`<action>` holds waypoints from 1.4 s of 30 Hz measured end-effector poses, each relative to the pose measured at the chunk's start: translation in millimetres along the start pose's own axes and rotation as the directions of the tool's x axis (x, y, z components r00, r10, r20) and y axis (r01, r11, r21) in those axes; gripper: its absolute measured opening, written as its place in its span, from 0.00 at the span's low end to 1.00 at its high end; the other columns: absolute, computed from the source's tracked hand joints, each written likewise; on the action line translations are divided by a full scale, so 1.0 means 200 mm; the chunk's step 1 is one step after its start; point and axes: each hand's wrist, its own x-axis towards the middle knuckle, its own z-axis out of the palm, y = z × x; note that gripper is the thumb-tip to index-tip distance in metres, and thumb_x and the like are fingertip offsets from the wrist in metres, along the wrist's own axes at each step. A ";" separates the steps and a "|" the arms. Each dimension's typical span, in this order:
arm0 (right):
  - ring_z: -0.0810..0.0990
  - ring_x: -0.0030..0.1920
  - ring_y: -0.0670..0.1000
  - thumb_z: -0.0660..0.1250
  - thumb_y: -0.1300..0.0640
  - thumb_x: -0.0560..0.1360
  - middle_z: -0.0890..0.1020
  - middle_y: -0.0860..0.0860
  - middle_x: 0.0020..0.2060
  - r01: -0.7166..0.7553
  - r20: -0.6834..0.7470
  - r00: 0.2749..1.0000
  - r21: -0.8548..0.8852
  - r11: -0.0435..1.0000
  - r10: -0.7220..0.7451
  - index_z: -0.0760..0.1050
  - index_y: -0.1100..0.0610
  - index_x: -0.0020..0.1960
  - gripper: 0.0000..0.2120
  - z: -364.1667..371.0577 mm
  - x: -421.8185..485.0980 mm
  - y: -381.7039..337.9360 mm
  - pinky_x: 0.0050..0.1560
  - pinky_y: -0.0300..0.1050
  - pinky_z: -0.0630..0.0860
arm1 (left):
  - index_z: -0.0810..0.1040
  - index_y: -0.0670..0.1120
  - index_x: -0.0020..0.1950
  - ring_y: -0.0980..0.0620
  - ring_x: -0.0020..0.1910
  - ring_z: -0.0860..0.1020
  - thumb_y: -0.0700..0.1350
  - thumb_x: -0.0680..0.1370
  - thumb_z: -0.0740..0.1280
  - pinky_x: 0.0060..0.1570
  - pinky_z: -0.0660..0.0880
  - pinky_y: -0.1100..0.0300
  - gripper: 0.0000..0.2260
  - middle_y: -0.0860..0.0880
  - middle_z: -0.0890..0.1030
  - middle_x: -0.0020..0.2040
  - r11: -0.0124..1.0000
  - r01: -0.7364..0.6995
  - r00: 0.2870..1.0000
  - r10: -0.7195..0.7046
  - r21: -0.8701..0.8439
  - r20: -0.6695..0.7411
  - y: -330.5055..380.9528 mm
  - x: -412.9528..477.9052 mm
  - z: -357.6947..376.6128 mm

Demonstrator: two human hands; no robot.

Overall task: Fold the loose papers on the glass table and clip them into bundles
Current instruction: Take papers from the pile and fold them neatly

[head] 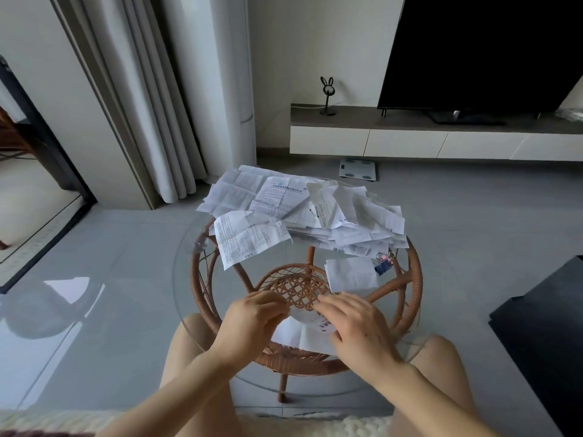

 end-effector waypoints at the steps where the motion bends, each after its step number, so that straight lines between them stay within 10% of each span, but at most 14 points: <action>1: 0.84 0.47 0.48 0.79 0.68 0.52 0.85 0.49 0.46 0.016 0.048 0.999 0.039 0.999 -0.018 0.84 0.56 0.47 0.24 0.01 -0.03 0.03 0.54 0.46 0.78 | 0.85 0.47 0.41 0.57 0.41 0.81 0.41 0.71 0.73 0.39 0.79 0.63 0.02 0.54 0.84 0.44 1.000 -0.018 0.999 0.019 -0.023 0.030 -0.02 -0.04 0.01; 7: 0.79 0.35 0.39 0.78 0.67 0.62 0.85 0.47 0.39 -0.114 0.090 0.992 0.274 0.955 0.092 0.81 0.57 0.51 0.19 0.00 0.00 0.04 0.36 0.34 0.78 | 0.83 0.40 0.46 0.55 0.51 0.81 0.44 0.78 0.62 0.53 0.77 0.66 0.11 0.48 0.83 0.50 0.993 -0.055 0.998 0.051 -0.102 -0.044 -0.03 0.00 -0.04; 12: 0.82 0.46 0.44 0.71 0.69 0.70 0.81 0.40 0.49 -0.302 -0.036 0.919 0.575 0.761 0.392 0.77 0.50 0.58 0.21 -0.06 0.18 0.04 0.44 0.32 0.79 | 0.79 0.38 0.48 0.56 0.55 0.79 0.42 0.77 0.62 0.55 0.76 0.65 0.09 0.47 0.81 0.51 0.951 0.042 0.957 -0.127 -0.308 -0.260 0.03 0.20 -0.12; 16: 0.82 0.51 0.48 0.66 0.71 0.67 0.83 0.54 0.51 0.022 -0.311 0.950 0.110 0.994 0.013 0.80 0.60 0.55 0.18 -0.01 0.06 0.05 0.55 0.45 0.77 | 0.77 0.40 0.57 0.51 0.62 0.75 0.37 0.71 0.70 0.61 0.74 0.59 0.15 0.45 0.79 0.58 0.996 -0.069 0.994 0.065 -0.047 -0.084 -0.03 0.09 -0.07; 19: 0.83 0.51 0.54 0.61 0.66 0.72 0.84 0.56 0.50 0.130 -0.166 0.974 -0.142 0.981 -0.153 0.82 0.61 0.52 0.14 0.08 -0.07 0.06 0.56 0.53 0.76 | 0.76 0.50 0.64 0.48 0.64 0.73 0.50 0.70 0.71 0.61 0.68 0.55 0.22 0.46 0.77 0.63 0.971 -0.122 0.983 0.090 0.203 0.162 -0.05 -0.02 0.00; 28: 0.83 0.51 0.50 0.81 0.64 0.49 0.84 0.53 0.49 0.257 0.189 0.949 -0.010 0.966 -0.251 0.84 0.59 0.48 0.27 0.10 -0.15 0.10 0.55 0.46 0.78 | 0.80 0.54 0.61 0.52 0.64 0.75 0.51 0.75 0.61 0.63 0.70 0.57 0.16 0.54 0.79 0.62 0.974 -0.216 0.920 0.181 0.063 0.348 -0.06 -0.13 0.04; 33: 0.80 0.34 0.41 0.69 0.49 0.69 0.82 0.39 0.34 0.019 0.217 0.974 0.224 0.975 -0.068 0.80 0.47 0.35 0.05 0.03 -0.12 0.09 0.36 0.40 0.78 | 0.85 0.53 0.45 0.61 0.58 0.77 0.52 0.75 0.64 0.61 0.67 0.62 0.10 0.58 0.82 0.54 0.996 -0.077 0.975 0.085 -0.043 0.205 -0.06 -0.17 0.05; 36: 0.64 0.23 0.40 0.68 0.46 0.73 0.65 0.41 0.20 -0.310 0.265 0.931 0.215 0.926 0.251 0.64 0.47 0.26 0.21 0.01 -0.06 0.05 0.27 0.31 0.57 | 0.81 0.50 0.35 0.64 0.46 0.77 0.54 0.77 0.62 0.53 0.66 0.61 0.15 0.59 0.82 0.40 0.992 0.114 0.990 -0.110 -0.046 0.090 -0.05 -0.19 0.08; 42: 0.68 0.28 0.52 0.70 0.54 0.71 0.67 0.46 0.28 -0.591 0.178 0.801 0.081 0.803 0.571 0.59 0.51 0.26 0.23 0.13 -0.01 -0.02 0.25 0.40 0.55 | 0.83 0.51 0.34 0.52 0.38 0.73 0.58 0.75 0.57 0.44 0.60 0.56 0.20 0.55 0.79 0.37 0.895 0.436 0.900 -0.435 0.091 -0.033 0.02 -0.13 0.16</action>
